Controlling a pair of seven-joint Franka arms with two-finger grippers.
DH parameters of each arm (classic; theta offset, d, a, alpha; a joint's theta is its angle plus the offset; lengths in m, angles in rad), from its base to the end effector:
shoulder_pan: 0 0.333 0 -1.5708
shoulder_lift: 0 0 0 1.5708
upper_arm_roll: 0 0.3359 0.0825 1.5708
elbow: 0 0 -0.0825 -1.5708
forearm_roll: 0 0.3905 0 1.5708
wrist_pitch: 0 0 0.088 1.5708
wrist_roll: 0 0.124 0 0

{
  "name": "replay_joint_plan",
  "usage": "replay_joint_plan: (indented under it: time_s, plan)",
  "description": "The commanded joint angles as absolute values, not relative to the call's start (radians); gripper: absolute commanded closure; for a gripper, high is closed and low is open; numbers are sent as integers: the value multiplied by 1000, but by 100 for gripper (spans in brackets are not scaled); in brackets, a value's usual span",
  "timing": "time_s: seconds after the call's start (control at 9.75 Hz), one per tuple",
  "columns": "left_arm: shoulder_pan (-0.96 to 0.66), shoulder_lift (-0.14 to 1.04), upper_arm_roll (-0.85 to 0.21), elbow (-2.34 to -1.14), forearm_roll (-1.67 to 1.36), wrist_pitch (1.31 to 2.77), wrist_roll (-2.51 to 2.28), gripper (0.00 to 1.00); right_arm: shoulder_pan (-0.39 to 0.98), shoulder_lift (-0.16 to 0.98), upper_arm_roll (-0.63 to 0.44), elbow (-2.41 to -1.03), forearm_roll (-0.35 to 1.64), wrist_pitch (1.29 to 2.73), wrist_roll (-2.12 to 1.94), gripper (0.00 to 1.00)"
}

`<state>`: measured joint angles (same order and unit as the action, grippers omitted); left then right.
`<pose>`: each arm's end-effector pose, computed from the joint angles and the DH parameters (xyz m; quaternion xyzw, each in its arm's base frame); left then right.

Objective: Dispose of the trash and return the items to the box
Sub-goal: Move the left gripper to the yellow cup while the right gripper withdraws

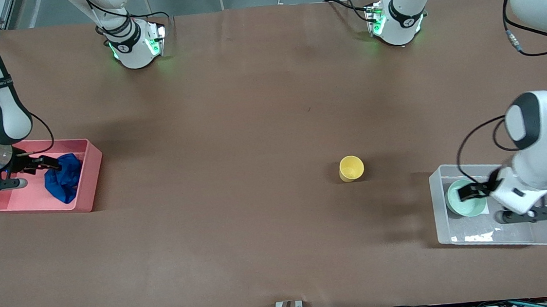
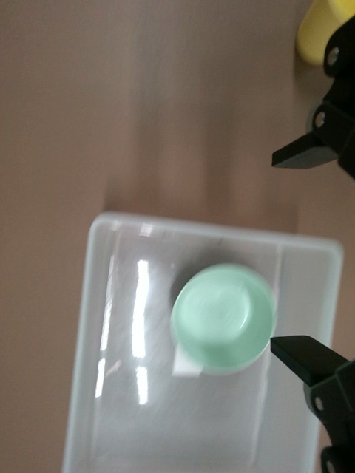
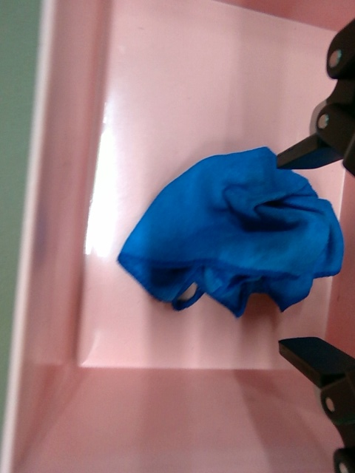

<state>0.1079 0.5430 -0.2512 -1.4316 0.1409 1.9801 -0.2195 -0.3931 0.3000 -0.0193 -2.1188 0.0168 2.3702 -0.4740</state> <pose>0.7217 -0.0604 0.3859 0.9995 0.0289 0.0114 0.0014 0.5317 -0.2321 0.2631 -0.9994 -0.0250 0.0207 0.0130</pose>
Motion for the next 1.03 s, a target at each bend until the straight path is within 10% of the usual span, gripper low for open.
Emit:
replay_joint_plan:
  time_s: [0.0,0.92]
  plan:
    - [115,508,-331,-1580,170,2000,-410,3,-358,220,-14,-2114,12,2321,-422,0]
    - [-51,546,-388,-1857,212,2265,-933,29,-102,-32,-11,-1835,9,1772,-85,0]
